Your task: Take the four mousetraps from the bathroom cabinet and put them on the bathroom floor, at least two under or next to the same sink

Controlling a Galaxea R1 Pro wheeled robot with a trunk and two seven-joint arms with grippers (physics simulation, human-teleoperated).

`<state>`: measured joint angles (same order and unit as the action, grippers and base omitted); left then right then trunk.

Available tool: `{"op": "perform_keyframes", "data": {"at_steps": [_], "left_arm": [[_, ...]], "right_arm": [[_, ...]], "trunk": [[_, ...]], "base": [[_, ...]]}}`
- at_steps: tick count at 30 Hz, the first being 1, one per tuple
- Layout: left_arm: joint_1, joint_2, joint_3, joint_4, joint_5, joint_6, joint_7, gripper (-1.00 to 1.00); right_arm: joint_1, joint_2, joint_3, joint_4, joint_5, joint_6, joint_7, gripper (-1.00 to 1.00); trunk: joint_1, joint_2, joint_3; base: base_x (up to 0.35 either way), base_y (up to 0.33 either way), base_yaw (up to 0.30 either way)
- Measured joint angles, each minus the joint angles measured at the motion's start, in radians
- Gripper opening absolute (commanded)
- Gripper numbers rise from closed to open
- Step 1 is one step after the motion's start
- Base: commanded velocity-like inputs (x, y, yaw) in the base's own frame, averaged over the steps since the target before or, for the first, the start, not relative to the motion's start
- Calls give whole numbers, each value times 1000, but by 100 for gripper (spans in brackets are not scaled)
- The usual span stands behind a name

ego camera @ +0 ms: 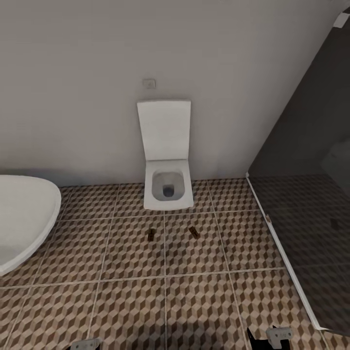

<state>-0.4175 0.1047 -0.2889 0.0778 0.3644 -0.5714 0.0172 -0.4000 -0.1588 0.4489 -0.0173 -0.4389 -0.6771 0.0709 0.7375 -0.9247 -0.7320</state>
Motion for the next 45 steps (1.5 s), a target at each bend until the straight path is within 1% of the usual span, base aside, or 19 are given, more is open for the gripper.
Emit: {"op": "perform_keyframes", "data": {"at_steps": [8,21,32,45], "left_arm": [[0,1,0,0,2,0,17,100],[0,1,0,0,2,0,19,100],[0,0,0,0,2,0,19,100],[0,0,0,0,2,0,19,100]], "right_arm": [[0,1,0,0,0,2,0,100],[0,1,0,0,0,2,0,100],[0,13,0,0,0,2,-2,100],[0,15,0,0,0,2,-3,100]], "trunk": [[-31,56,25],[-81,147,66],[-123,224,100],[-173,315,141]], "base": [[0,0,0],[0,0,0],[0,0,0],[0,0,0]]}}
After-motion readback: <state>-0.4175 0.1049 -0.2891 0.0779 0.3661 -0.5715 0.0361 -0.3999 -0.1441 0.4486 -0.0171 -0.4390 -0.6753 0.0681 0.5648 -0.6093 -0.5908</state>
